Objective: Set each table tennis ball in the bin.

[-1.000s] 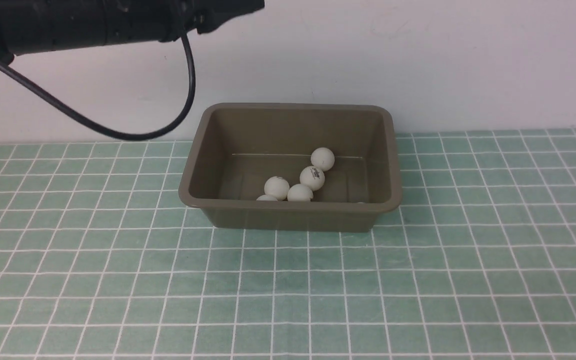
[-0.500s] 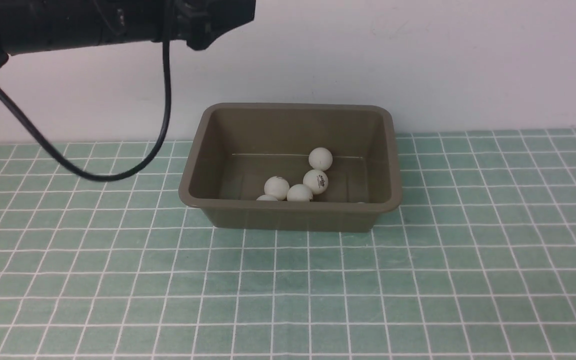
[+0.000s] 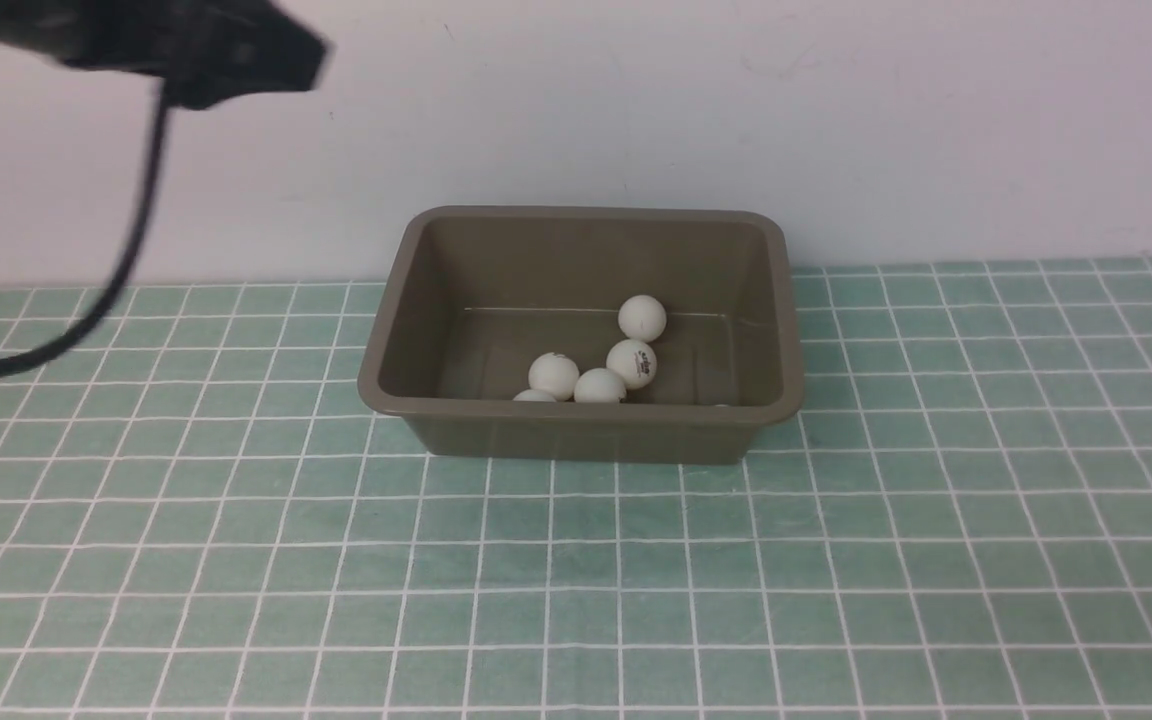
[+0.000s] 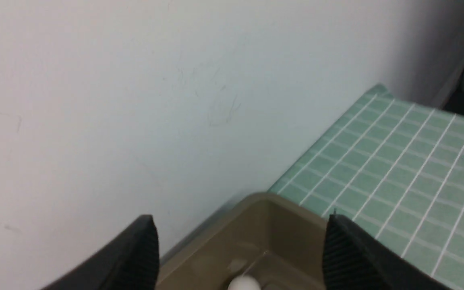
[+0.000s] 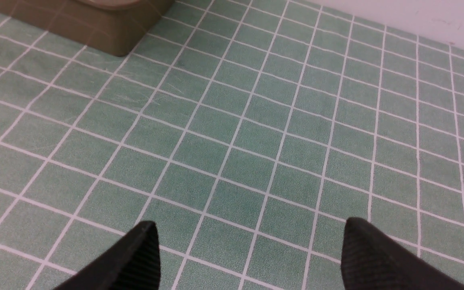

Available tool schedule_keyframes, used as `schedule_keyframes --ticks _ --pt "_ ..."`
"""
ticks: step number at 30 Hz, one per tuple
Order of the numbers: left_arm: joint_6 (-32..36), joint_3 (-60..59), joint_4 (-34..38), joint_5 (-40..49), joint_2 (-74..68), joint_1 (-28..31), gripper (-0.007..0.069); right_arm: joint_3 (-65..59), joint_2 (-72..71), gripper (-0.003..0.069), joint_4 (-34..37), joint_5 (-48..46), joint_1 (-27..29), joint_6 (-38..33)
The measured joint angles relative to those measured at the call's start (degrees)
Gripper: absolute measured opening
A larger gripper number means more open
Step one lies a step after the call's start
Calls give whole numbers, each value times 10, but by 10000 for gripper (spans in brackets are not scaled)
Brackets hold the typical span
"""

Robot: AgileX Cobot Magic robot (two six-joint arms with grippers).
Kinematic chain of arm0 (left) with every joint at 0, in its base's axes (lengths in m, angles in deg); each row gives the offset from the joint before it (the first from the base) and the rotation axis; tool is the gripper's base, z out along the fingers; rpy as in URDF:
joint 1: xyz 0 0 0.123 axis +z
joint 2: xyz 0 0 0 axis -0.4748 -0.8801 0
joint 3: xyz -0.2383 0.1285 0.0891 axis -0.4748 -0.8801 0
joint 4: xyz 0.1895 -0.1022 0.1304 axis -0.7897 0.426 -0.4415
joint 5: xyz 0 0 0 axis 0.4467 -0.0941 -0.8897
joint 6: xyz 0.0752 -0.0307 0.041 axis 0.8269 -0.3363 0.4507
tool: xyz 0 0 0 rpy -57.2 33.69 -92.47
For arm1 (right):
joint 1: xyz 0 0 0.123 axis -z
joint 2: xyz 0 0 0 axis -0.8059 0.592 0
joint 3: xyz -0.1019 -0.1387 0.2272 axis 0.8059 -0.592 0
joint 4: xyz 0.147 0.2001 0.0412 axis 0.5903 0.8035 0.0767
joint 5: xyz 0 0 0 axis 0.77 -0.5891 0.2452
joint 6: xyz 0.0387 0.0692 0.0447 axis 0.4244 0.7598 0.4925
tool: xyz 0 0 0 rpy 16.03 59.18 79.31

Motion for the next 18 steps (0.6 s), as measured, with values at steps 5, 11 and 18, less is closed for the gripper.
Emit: schedule_keyframes --ticks 5,11,18 --pt "-88 -31 -98 51 66 0 492 0 0 547 0 0 0 0" --pt "-104 -159 -127 8 175 0 492 0 0 547 0 0 0 0" --pt "-103 -437 -110 -163 419 4 492 0 0 547 0 0 0 0"
